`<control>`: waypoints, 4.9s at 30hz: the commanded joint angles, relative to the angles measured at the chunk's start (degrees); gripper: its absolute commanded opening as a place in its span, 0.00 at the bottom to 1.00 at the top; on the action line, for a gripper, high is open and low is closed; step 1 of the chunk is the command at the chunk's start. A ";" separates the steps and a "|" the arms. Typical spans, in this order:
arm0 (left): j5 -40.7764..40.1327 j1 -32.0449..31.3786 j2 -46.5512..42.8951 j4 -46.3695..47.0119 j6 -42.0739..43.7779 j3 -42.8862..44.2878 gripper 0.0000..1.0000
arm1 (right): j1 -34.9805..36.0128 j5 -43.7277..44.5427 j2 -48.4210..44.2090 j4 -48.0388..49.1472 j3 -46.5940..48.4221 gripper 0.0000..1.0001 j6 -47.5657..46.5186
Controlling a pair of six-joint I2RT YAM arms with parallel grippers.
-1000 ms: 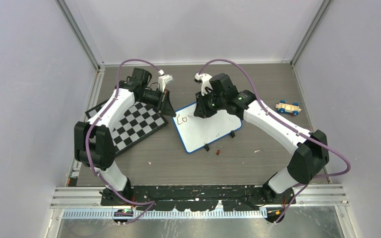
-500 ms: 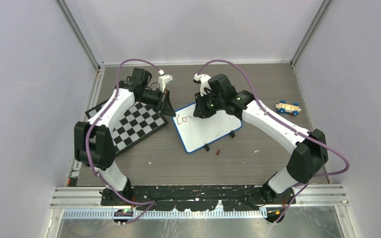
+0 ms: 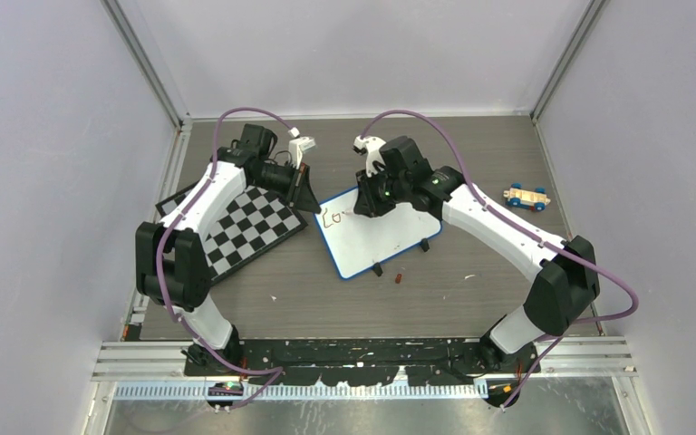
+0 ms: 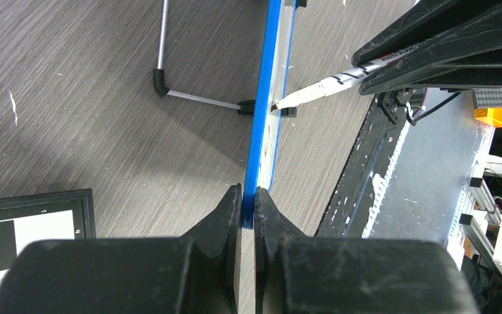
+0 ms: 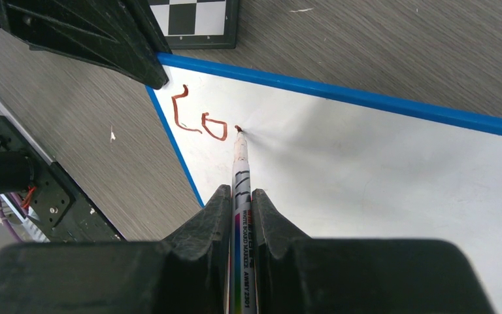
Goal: Write a sentence on the whiteboard
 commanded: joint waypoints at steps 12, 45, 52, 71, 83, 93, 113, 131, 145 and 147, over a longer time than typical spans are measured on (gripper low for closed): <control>-0.04 -0.50 -0.53 -1.59 0.16 1.23 0.00 | -0.17 3.23 -1.51 -0.30 0.09 0.00 -2.78; 0.13 -0.59 -0.62 -1.72 0.60 1.08 0.00 | -1.14 2.50 -1.82 -2.31 -0.20 0.00 -3.74; 0.04 -0.59 -0.82 -1.90 0.68 1.10 0.00 | -1.25 3.98 -2.46 -4.38 2.54 0.00 -6.06; 0.14 -0.77 -0.90 -2.12 0.95 1.10 0.00 | -1.29 3.29 -0.15 -3.88 6.60 0.00 -6.51; 0.05 -0.77 -0.77 -2.12 0.96 1.10 0.00 | -1.52 6.00 -1.35 -3.17 2.75 0.00 -7.57; 0.08 -0.86 -0.62 -2.17 0.89 1.24 0.00 | -1.46 4.29 -2.56 -3.71 0.41 0.00 -6.96; 0.02 -0.86 -0.49 -2.28 1.13 1.26 0.00 | -3.83 2.67 -0.29 -3.10 4.81 0.00 -5.62; 0.17 -0.86 -0.50 -2.45 1.14 1.51 0.00 | -5.62 -0.41 -3.23 -5.64 4.67 0.00 -5.81; 0.17 -0.88 -0.86 -2.19 1.20 1.08 0.00 | -5.59 2.93 -1.67 -3.11 5.20 0.00 -4.32; 0.11 -0.86 -0.95 -2.19 1.22 1.03 0.00 | -5.56 2.19 -1.53 -3.02 5.25 0.00 -4.23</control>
